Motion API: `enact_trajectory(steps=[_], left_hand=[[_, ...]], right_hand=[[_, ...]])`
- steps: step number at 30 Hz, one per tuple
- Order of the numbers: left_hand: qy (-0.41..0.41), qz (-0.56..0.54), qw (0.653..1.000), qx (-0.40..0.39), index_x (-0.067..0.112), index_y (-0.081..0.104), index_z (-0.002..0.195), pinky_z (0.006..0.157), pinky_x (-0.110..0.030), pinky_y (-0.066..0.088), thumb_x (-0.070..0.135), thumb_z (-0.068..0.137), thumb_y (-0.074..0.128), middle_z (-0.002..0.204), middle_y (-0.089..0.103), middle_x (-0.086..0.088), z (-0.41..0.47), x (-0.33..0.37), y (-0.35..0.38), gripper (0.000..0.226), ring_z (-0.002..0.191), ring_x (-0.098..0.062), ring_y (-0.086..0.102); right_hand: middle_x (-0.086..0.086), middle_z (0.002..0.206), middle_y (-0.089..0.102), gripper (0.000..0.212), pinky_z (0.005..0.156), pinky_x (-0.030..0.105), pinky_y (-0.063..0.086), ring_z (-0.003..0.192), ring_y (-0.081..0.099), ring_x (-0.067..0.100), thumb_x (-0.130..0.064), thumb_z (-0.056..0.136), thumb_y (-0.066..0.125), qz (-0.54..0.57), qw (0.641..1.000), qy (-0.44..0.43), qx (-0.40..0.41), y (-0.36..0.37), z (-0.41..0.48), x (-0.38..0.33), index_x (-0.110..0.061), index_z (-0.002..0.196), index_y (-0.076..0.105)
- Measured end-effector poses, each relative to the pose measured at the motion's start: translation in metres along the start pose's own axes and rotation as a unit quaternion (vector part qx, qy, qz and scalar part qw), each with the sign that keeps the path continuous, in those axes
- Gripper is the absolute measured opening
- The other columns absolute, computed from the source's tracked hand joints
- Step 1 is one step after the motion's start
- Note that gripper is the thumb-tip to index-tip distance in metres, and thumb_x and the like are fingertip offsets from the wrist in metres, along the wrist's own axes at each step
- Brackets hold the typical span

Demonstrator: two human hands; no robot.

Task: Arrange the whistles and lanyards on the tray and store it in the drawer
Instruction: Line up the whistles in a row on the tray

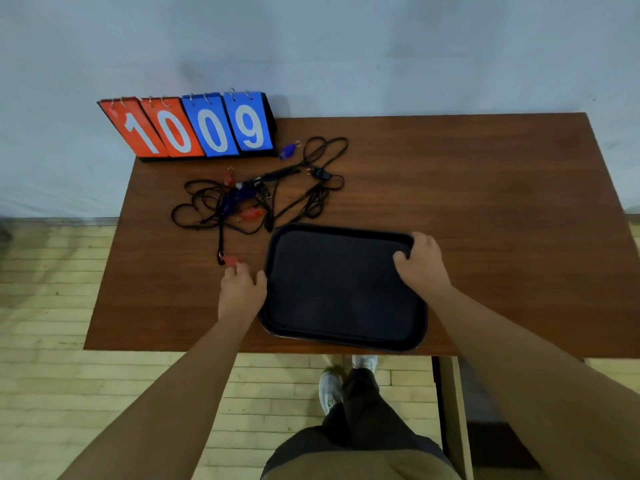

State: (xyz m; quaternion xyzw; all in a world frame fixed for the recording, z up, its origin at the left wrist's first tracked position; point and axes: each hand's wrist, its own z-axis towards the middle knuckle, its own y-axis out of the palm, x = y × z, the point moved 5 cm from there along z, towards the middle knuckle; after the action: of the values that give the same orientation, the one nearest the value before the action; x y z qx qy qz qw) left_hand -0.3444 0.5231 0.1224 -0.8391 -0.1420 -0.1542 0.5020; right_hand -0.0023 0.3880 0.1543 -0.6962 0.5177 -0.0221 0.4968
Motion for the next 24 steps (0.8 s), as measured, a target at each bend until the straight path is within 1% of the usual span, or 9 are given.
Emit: enact_trajectory(steps=[3, 5, 7, 12, 15, 17, 20, 22, 24], left_hand=[[0.0, -0.015, 1.0, 0.009, 0.005, 0.053, 0.128, 0.102, -0.049, 0.043, 0.034, 0.101, 0.047, 0.131, 0.047, -0.015, 0.013, 0.005, -0.021, 0.041, 0.121, -0.034, 0.048], [0.004, -0.018, 1.0, 0.025, 0.008, 0.055, 0.125, 0.095, -0.04, 0.044, 0.031, 0.1, 0.049, 0.126, 0.048, -0.01, 0.02, 0.008, -0.035, 0.034, 0.115, -0.029, 0.05], [0.007, -0.016, 0.999, 0.036, 0.011, 0.055, 0.128, 0.088, -0.034, 0.041, 0.028, 0.101, 0.049, 0.125, 0.047, -0.007, 0.027, 0.009, -0.048, 0.032, 0.11, -0.025, 0.051], [0.018, 0.005, 0.999, 0.034, 0.02, 0.057, 0.127, 0.081, -0.03, 0.044, 0.025, 0.099, 0.051, 0.123, 0.045, -0.003, 0.044, -0.007, -0.064, 0.029, 0.103, -0.019, 0.051], [0.042, 0.036, 0.998, 0.026, 0.022, 0.06, 0.123, 0.084, -0.031, 0.045, 0.023, 0.097, 0.055, 0.117, 0.042, 0.001, 0.052, -0.016, -0.062, 0.027, 0.105, -0.02, 0.048], [0.061, 0.057, 0.996, 0.016, 0.022, 0.061, 0.123, 0.09, -0.036, 0.05, 0.023, 0.096, 0.057, 0.115, 0.041, 0.002, 0.057, -0.021, -0.058, 0.027, 0.11, -0.022, 0.049], [0.112, 0.11, 0.988, -0.008, 0.023, 0.06, 0.126, 0.093, -0.043, 0.052, 0.028, 0.095, 0.057, 0.125, 0.043, -0.001, 0.066, -0.024, -0.05, 0.031, 0.118, -0.023, 0.046], [0.142, 0.149, 0.978, -0.02, 0.025, 0.058, 0.128, 0.093, -0.042, 0.052, 0.033, 0.095, 0.055, 0.133, 0.041, -0.001, 0.076, -0.024, -0.049, 0.034, 0.12, -0.023, 0.043], [0.166, 0.153, 0.974, -0.033, 0.026, 0.058, 0.128, 0.094, -0.042, 0.05, 0.037, 0.096, 0.053, 0.134, 0.04, -0.001, 0.089, -0.026, -0.05, 0.035, 0.12, -0.023, 0.042]], right_hand=[[0.01, 0.157, 0.029, 0.06, 0.115, 0.049, 0.035, 0.144, 0.029, 0.031, -0.032, 0.1, 0.05, -0.02, 0.998, -0.058, -0.024, 0.005, 0.015, -0.042, -0.01, 0.153, 0.03], [0.009, 0.154, 0.034, 0.057, 0.115, 0.046, 0.035, 0.142, 0.032, 0.029, -0.032, 0.1, 0.05, -0.033, 0.994, -0.097, -0.037, 0.014, 0.023, -0.069, -0.01, 0.151, 0.035], [0.009, 0.15, 0.039, 0.054, 0.114, 0.044, 0.036, 0.139, 0.036, 0.028, -0.031, 0.1, 0.051, -0.04, 0.989, -0.134, -0.049, 0.027, 0.027, -0.092, -0.009, 0.148, 0.038], [0.012, 0.142, 0.047, 0.05, 0.111, 0.044, 0.038, 0.133, 0.043, 0.03, -0.029, 0.098, 0.052, -0.093, 0.964, -0.238, -0.077, 0.061, 0.036, -0.145, -0.006, 0.142, 0.046], [0.012, 0.138, 0.051, 0.048, 0.109, 0.043, 0.04, 0.13, 0.046, 0.03, -0.029, 0.097, 0.053, -0.127, 0.946, -0.287, -0.077, 0.08, 0.044, -0.175, -0.005, 0.138, 0.049], [0.012, 0.135, 0.053, 0.043, 0.107, 0.043, 0.042, 0.128, 0.047, 0.031, -0.028, 0.097, 0.052, -0.155, 0.937, -0.302, -0.083, 0.095, 0.049, -0.194, -0.006, 0.134, 0.051], [0.01, 0.129, 0.055, 0.039, 0.102, 0.043, 0.044, 0.122, 0.049, 0.031, -0.028, 0.097, 0.052, -0.185, 0.924, -0.322, -0.094, 0.119, 0.059, -0.219, -0.007, 0.129, 0.054], [0.011, 0.131, 0.054, 0.04, 0.103, 0.043, 0.043, 0.124, 0.048, 0.03, -0.028, 0.097, 0.052, -0.193, 0.921, -0.327, -0.09, 0.134, 0.067, -0.234, -0.007, 0.131, 0.053], [0.012, 0.135, 0.053, 0.042, 0.106, 0.043, 0.042, 0.127, 0.046, 0.031, -0.027, 0.097, 0.053, -0.2, 0.92, -0.328, -0.074, 0.147, 0.075, -0.247, -0.007, 0.134, 0.052]])
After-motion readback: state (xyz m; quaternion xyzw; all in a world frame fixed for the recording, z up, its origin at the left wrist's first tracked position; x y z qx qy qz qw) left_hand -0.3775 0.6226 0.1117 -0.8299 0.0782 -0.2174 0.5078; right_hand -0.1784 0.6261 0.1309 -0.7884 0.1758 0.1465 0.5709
